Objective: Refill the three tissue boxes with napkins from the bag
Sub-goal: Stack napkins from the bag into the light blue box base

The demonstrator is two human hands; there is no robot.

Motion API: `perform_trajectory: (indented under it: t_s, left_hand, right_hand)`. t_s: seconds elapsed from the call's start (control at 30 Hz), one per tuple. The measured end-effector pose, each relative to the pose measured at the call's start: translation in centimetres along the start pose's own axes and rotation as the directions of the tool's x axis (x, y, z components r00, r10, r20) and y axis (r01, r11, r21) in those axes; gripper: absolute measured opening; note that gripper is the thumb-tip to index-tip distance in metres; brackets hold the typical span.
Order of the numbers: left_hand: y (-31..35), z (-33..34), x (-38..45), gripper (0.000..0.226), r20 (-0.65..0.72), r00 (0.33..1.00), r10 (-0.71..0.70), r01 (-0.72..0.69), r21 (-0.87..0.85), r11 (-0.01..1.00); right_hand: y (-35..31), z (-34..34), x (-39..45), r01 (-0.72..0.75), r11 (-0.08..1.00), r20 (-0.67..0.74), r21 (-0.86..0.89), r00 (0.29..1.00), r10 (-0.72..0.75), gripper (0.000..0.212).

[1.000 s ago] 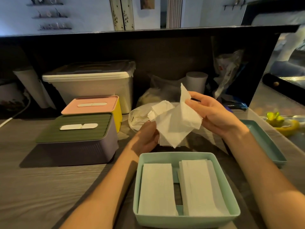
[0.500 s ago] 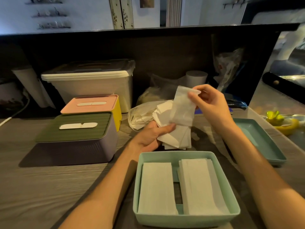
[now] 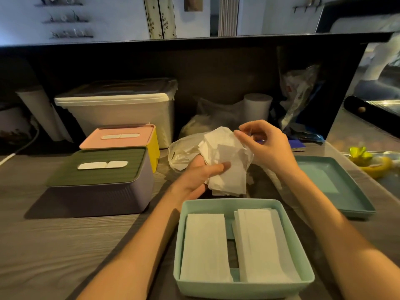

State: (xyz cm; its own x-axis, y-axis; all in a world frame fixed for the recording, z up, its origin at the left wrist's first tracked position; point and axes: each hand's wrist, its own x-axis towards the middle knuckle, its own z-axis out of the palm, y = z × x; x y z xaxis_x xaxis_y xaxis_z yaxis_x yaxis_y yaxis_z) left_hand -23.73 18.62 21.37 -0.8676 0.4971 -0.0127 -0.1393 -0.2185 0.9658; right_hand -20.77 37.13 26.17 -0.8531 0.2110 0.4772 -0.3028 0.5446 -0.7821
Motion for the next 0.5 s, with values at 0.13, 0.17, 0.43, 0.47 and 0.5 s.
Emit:
perform_trajectory:
  t_s: [0.13,0.17,0.43,0.47,0.5]
  left_hand:
    - [0.66,0.12,-0.18,0.056,0.07,0.997,-0.035,0.018,0.224,0.975]
    - [0.68,0.22,-0.21,0.055,0.079,0.996,-0.047,0.026,0.253,0.967]
    - [0.1,-0.47,0.27,0.048,0.014,0.992,-0.127,0.122,0.197,0.973]
    - [-0.11,-0.6,0.38,0.047,-0.008,0.989,-0.145,0.144,0.167,0.975]
    - [-0.21,-0.52,0.38,0.047,-0.035,0.986,-0.164,0.168,0.136,0.976]
  right_hand:
    - [-0.49,-0.11,-0.39,-0.279,0.96,0.316,-0.011,0.91,0.268,0.029]
    - [-0.43,-0.08,-0.48,-0.299,0.954,0.345,0.009,0.897,0.277,0.023]
    - [-0.5,0.52,-0.53,-0.157,0.928,0.032,0.338,0.987,0.155,0.015]
    - [-0.64,0.41,-0.49,-0.126,0.92,-0.033,0.37,0.988,0.148,0.017]
    - [-0.75,0.18,-0.4,-0.103,0.907,-0.092,0.407,0.984,0.154,0.018]
